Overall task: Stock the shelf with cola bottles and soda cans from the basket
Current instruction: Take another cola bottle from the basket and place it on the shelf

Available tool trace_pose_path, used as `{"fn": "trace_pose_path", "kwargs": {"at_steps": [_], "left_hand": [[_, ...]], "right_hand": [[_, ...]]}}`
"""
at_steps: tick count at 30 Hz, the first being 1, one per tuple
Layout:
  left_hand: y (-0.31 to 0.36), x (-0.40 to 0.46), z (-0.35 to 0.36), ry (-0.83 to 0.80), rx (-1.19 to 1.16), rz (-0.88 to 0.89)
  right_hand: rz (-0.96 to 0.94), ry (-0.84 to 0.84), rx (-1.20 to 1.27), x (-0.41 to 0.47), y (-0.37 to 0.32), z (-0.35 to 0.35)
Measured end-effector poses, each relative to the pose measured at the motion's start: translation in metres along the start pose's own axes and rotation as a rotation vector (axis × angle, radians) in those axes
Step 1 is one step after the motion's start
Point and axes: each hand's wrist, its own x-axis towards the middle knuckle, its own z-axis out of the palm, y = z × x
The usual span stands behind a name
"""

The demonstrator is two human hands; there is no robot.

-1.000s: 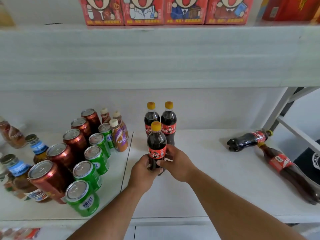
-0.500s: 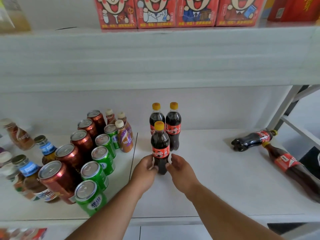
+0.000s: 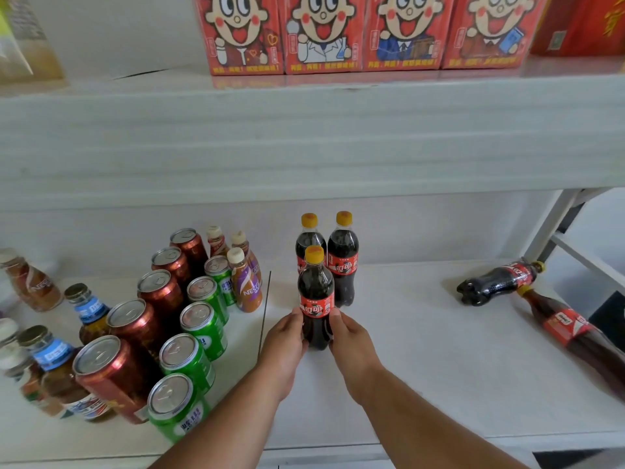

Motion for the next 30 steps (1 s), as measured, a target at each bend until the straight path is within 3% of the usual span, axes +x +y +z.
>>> {"fn": "trace_pose_path", "kwargs": {"at_steps": [21, 30], "left_hand": [[0.021, 0.021, 0.003, 0.028, 0.029, 0.008], [0.019, 0.011, 0.003, 0.09, 0.143, 0.051]], "right_hand": [[-0.016, 0.041, 0.002, 0.024, -0.014, 0.01], [-0.016, 0.038, -0.054, 0.015, -0.016, 0.003]]}}
